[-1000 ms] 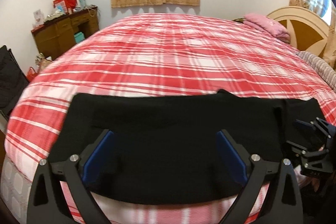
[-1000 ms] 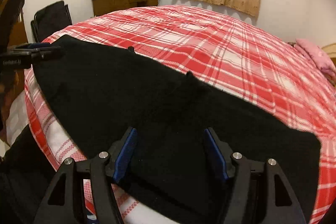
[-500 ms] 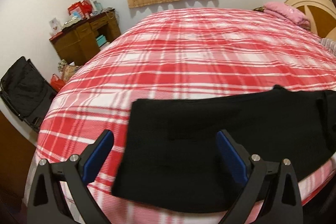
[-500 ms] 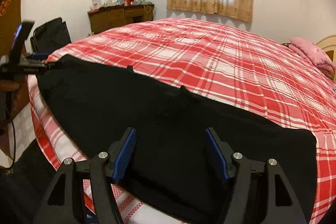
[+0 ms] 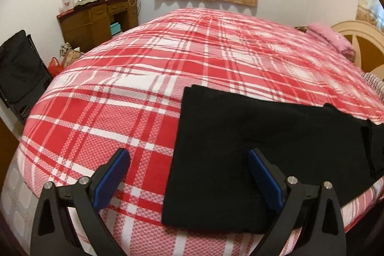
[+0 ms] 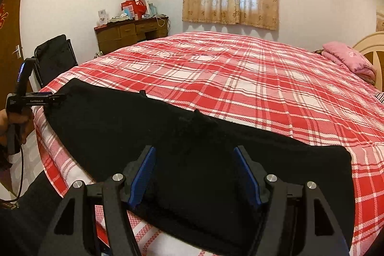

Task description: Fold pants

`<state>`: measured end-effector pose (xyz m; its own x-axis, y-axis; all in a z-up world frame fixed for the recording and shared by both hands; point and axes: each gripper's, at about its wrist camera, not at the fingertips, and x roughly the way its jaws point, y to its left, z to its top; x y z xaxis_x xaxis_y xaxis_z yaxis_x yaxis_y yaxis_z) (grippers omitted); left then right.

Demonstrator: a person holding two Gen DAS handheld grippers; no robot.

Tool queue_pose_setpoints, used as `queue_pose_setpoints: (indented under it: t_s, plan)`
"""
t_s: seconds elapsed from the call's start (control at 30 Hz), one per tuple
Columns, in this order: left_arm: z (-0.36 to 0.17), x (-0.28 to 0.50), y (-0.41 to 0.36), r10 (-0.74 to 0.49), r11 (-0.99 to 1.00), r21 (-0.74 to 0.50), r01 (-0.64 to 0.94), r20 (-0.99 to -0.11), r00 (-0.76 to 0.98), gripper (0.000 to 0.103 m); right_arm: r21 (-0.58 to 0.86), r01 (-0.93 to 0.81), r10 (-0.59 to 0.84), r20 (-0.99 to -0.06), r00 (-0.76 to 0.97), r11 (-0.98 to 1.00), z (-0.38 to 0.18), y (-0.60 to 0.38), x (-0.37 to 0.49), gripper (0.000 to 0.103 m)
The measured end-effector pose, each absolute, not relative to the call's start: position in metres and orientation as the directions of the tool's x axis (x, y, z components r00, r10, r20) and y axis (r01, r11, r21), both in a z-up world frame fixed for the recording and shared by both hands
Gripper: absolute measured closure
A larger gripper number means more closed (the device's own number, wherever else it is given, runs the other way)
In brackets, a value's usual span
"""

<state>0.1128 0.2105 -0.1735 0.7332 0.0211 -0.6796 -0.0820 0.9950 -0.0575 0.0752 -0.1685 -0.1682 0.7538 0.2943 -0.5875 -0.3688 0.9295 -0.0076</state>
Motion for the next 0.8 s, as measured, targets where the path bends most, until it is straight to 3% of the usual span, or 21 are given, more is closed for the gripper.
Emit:
queue_pose_setpoints:
  t_s: [0.1,0.23,0.5,0.53,0.6,0.63,0.8]
  plan:
    - [-0.172,0.112,0.212,-0.023,0.992,-0.106,-0.064,-0.668,0.744,0.004,-0.015,-0.358,0.285,-0.576,0.766,0.934,-0.166,-0.168,0.074,0.035]
    - [-0.168,0.112,0.205,-0.111,0.988,-0.157,0.005,-0.677,0.728,0.032,-0.008,-0.344,0.281,-0.559,0.78,0.939,-0.163,-0.172,0.072,0.035]
    - [-0.169,0.111,0.207,-0.13,0.984,-0.176,0.01,-0.684,0.718,0.037,-0.01,-0.337,0.272,-0.565,0.779,0.942,-0.164,-0.173,0.074,0.035]
    - [-0.169,0.11,0.21,-0.124,0.985,-0.174,0.003,-0.685,0.718,0.05,-0.01,-0.337,0.273,-0.564,0.779,0.941,-0.165,-0.173,0.073,0.035]
    - [-0.169,0.109,0.216,-0.151,0.978,-0.208,0.007,-0.683,0.715,0.064,-0.012,-0.339,0.274,-0.563,0.78,0.941,-0.165,-0.173,0.073,0.035]
    - [-0.169,0.108,0.22,-0.188,0.967,-0.254,0.014,-0.677,0.711,0.077,-0.013,-0.338,0.273,-0.563,0.78,0.941,-0.165,-0.173,0.073,0.035]
    - [-0.161,0.103,0.217,-0.204,0.959,-0.285,0.011,-0.659,0.724,0.08,-0.011,-0.332,0.27,-0.558,0.785,0.943,-0.164,-0.174,0.072,0.035]
